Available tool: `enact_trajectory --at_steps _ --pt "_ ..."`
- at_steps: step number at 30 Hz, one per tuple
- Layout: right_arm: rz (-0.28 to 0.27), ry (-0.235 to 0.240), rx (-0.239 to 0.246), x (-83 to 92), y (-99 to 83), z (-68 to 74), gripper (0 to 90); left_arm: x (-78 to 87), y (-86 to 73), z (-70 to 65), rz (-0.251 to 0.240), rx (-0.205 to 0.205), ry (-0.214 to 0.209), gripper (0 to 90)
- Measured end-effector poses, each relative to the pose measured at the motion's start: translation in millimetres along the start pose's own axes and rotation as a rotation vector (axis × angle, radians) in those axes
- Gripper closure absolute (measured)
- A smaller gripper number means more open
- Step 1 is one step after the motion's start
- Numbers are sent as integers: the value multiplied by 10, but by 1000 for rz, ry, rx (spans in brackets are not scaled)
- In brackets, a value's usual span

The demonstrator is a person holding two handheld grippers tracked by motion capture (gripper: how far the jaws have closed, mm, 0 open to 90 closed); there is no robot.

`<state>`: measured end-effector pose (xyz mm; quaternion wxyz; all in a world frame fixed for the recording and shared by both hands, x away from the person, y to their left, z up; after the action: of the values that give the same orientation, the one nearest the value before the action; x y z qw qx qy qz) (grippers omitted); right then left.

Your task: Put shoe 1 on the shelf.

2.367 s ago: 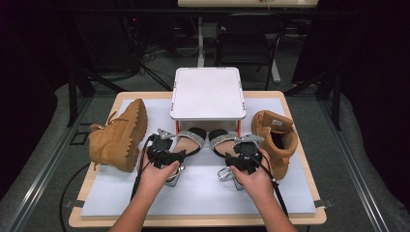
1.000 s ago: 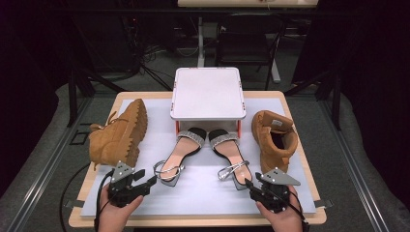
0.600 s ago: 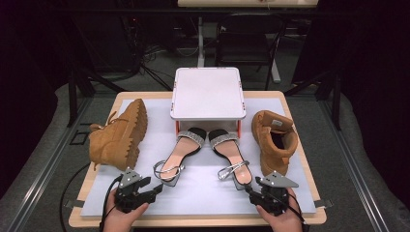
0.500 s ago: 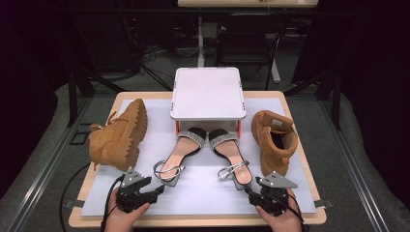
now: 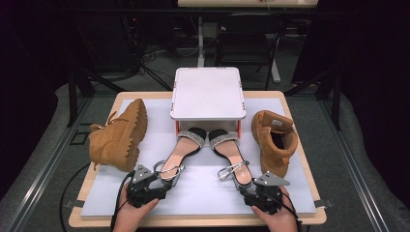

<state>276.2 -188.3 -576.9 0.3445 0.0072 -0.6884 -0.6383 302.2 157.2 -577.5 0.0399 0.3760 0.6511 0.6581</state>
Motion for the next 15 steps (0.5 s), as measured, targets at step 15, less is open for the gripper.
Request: enact_trajectory --at_steps 15 --pt "3 -21 -27 -188 11 -7 390 -169 15 -52 -6 -22 3 333"
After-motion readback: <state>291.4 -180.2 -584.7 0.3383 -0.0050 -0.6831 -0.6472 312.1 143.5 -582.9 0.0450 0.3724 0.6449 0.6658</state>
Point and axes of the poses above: each handheld gripper's, and its own axes: x roughly backward along the jaws, y roughly out of its top, z roughly to its left, the point moved 4 cm from there along -x, roughly forward along the jaws, and after that the axes turned 12 degrees about -z, right-handed, at the moved point
